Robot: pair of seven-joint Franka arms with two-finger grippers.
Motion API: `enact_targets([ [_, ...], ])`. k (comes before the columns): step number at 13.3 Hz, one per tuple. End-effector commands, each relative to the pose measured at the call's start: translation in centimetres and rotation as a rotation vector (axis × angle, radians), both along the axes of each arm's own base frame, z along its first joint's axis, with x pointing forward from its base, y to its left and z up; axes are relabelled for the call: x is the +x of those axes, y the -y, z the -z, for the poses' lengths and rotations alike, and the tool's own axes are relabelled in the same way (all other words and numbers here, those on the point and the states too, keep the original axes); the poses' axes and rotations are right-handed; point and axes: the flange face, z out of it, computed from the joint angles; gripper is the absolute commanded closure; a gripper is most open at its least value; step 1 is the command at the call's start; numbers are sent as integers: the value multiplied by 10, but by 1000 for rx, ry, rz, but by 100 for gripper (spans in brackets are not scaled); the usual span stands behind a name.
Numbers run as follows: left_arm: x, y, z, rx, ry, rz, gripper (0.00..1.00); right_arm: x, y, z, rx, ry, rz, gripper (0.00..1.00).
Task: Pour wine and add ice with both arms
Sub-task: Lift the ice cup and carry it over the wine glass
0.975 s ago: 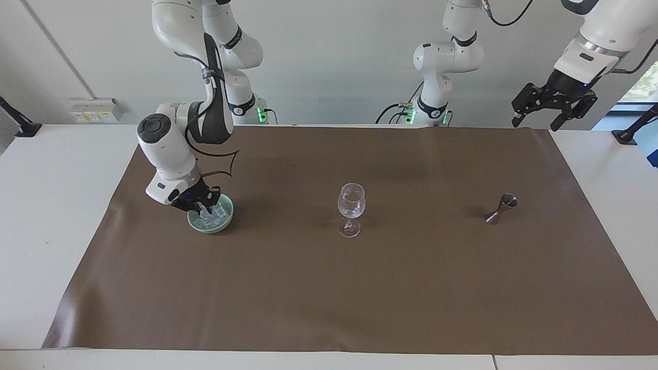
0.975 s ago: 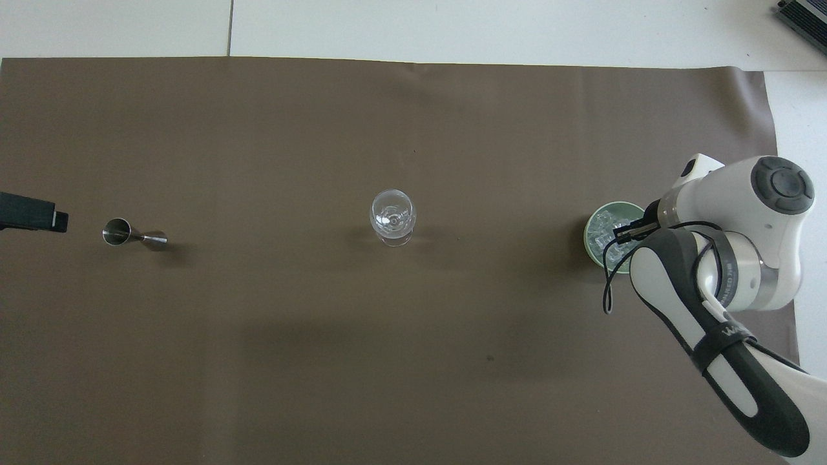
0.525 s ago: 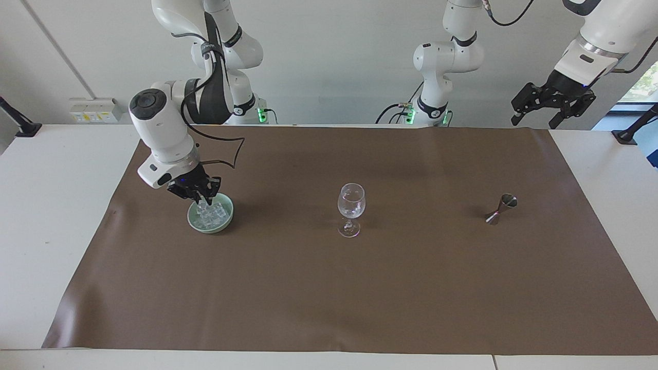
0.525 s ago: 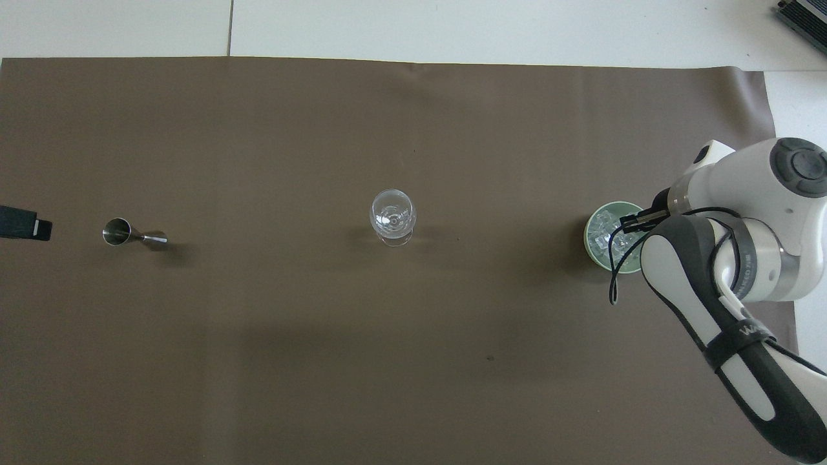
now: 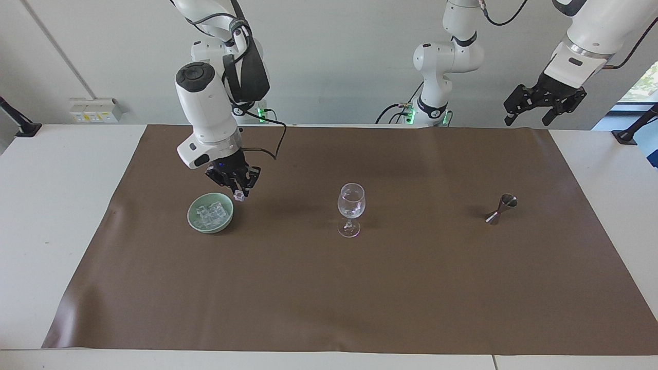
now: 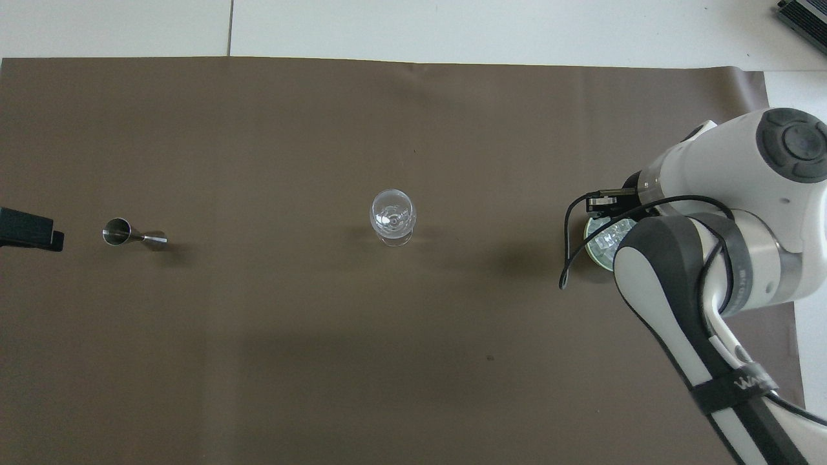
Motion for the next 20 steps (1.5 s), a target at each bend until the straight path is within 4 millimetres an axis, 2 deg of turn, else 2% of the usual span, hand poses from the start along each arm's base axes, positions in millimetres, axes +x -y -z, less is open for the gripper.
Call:
enact_targets([
  [1, -6, -6, -2, 9, -1, -19, 0, -4, -19, -27, 26, 23, 40, 100],
  [6, -6, -6, -2, 10, -4, -20, 0, -11, -57, -85, 103, 56, 97, 100],
  [9, -6, -6, -2, 10, -4, -20, 0, -20, -104, -104, 179, 65, 164, 100],
  [11, -6, -6, -2, 10, -4, -20, 0, -30, -135, -106, 207, 71, 180, 100],
  [13, -6, -6, -2, 10, -4, -20, 0, -36, -155, -110, 262, 75, 194, 100],
  [14, -6, -6, -2, 10, -4, -20, 0, -43, -174, -111, 284, 84, 190, 100],
  [17, -6, -6, -2, 10, -4, -20, 0, -42, -191, -94, 277, 64, 219, 100],
  [19, -6, -6, -2, 10, -4, -20, 0, -47, -213, -88, 292, 69, 197, 100],
  [20, -6, -6, -2, 10, -4, -20, 0, -42, -214, -82, 301, 78, 212, 100],
])
